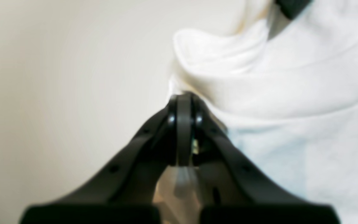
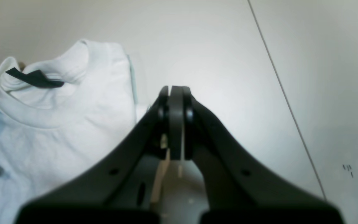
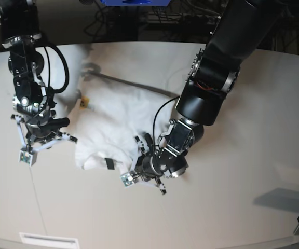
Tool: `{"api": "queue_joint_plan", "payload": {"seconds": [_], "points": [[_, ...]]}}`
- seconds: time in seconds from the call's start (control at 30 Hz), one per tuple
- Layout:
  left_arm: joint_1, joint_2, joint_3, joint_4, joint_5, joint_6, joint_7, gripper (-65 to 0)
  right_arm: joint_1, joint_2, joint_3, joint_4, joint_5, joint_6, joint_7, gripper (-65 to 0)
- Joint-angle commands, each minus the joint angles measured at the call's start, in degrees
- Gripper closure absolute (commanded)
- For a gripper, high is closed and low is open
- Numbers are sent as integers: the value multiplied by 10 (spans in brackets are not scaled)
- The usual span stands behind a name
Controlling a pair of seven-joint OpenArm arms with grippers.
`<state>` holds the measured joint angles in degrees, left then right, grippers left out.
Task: Fold the T-shirt properly
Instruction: 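Grasp the bundle's edge with the left gripper and tug it to straighten, then grasp the bundle's edge with both grippers and pull it taut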
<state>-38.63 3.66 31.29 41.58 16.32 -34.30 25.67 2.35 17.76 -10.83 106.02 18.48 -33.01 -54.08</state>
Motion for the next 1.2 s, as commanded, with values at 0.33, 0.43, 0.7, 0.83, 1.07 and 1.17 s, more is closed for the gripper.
{"api": "queue_joint_plan", "payload": {"seconds": [0.33,0.43,0.7,0.83,1.07,1.17], "points": [[17,-55,-83,264,-5,0,93,0,-19,5,-31,25,-6,0,27,-1],[82,-58,-137,415,-5,-57,143,0,-49,25,-57,67,-7,-2,73,-1],[370,-55,-155,674,-5,-57,98,0,-116,42,-99,74,-7,-3,140,-1],[454,-57,-161,691,-4,-57,50,0,-151,43,-100,75,-7,-2,168,-1],[479,-57,-161,704,-4,-57,50,0,-156,43,-187,74,-7,-4,168,-1],[484,-57,-161,703,-2,-57,50,0,-155,43,-218,74,-7,-5,167,-1]]}}
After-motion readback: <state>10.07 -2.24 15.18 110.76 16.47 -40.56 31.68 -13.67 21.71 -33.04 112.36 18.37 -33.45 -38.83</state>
